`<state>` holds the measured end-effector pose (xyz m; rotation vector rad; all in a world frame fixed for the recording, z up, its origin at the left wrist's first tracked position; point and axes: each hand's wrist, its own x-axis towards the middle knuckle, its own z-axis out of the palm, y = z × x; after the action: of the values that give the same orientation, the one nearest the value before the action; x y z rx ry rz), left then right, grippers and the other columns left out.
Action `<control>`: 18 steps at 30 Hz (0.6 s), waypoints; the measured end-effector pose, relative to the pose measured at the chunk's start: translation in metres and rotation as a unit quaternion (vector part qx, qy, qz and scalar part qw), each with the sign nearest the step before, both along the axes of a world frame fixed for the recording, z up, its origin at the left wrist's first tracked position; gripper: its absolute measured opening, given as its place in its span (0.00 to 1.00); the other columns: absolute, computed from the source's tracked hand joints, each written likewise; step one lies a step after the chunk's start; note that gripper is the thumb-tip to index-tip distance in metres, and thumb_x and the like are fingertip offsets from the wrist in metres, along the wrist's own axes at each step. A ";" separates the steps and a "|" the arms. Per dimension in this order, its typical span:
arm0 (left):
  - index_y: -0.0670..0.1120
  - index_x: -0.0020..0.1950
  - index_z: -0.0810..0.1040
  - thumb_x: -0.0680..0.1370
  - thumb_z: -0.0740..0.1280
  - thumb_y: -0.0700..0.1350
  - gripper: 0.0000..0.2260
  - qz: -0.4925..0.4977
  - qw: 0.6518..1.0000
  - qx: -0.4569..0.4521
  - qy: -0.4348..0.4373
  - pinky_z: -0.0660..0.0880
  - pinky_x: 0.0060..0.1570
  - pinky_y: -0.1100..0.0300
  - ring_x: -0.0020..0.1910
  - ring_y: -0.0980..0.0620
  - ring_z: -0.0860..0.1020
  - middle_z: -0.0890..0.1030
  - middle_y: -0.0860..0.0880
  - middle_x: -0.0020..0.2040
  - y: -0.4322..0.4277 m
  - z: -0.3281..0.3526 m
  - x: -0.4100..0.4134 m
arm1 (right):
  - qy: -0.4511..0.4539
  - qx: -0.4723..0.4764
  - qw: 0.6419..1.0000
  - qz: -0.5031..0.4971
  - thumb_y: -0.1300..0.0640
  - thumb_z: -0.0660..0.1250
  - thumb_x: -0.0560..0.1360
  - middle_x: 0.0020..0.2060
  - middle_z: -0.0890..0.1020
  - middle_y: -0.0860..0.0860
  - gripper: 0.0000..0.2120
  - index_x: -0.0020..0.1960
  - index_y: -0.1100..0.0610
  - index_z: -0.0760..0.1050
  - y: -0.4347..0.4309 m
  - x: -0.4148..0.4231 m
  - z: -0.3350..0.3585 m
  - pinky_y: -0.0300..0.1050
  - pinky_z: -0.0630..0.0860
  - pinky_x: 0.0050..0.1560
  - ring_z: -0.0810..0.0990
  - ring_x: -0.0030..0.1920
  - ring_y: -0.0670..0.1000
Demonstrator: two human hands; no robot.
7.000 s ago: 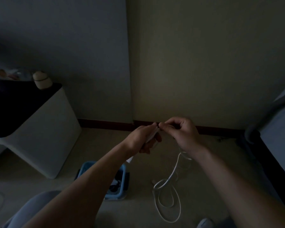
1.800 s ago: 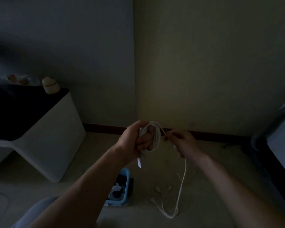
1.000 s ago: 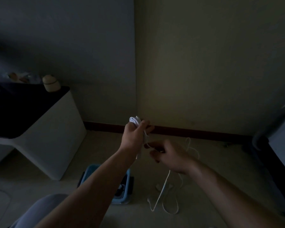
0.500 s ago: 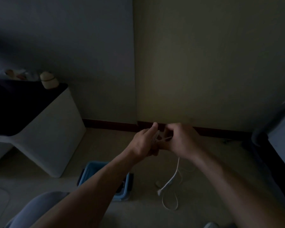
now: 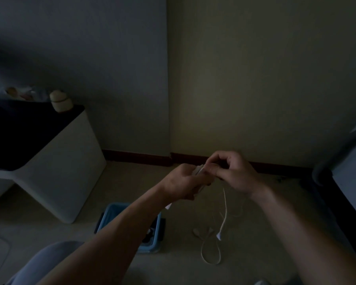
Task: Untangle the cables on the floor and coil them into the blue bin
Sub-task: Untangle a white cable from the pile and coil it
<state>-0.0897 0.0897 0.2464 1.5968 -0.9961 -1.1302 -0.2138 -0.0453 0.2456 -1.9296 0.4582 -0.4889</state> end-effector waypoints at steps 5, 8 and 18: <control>0.39 0.49 0.78 0.82 0.62 0.46 0.11 0.007 0.999 0.001 0.044 0.68 0.24 0.66 0.23 0.56 0.68 0.69 0.47 0.31 0.003 0.008 -0.002 | 0.001 0.043 0.997 -0.061 0.56 0.74 0.74 0.35 0.81 0.50 0.04 0.41 0.52 0.81 -0.002 0.002 -0.009 0.45 0.71 0.38 0.75 0.34 0.46; 0.41 0.48 0.78 0.83 0.62 0.46 0.10 0.005 0.996 -0.021 0.087 0.68 0.28 0.61 0.24 0.54 0.66 0.68 0.48 0.30 0.006 0.010 0.002 | -0.015 0.132 0.989 -0.063 0.59 0.70 0.77 0.34 0.80 0.52 0.07 0.41 0.53 0.79 0.002 0.003 -0.010 0.44 0.72 0.35 0.74 0.31 0.49; 0.39 0.37 0.71 0.83 0.59 0.44 0.16 0.141 0.937 -0.105 0.302 0.72 0.30 0.60 0.24 0.51 0.71 0.69 0.47 0.25 -0.001 0.006 0.013 | 0.064 0.247 0.965 -0.054 0.60 0.62 0.81 0.31 0.77 0.54 0.05 0.48 0.56 0.76 0.022 0.014 -0.021 0.42 0.75 0.30 0.73 0.26 0.51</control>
<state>-0.0769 0.0887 0.2520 1.0709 -0.4423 -1.1626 -0.2002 -0.0234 0.2249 -1.4623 0.6995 -0.2835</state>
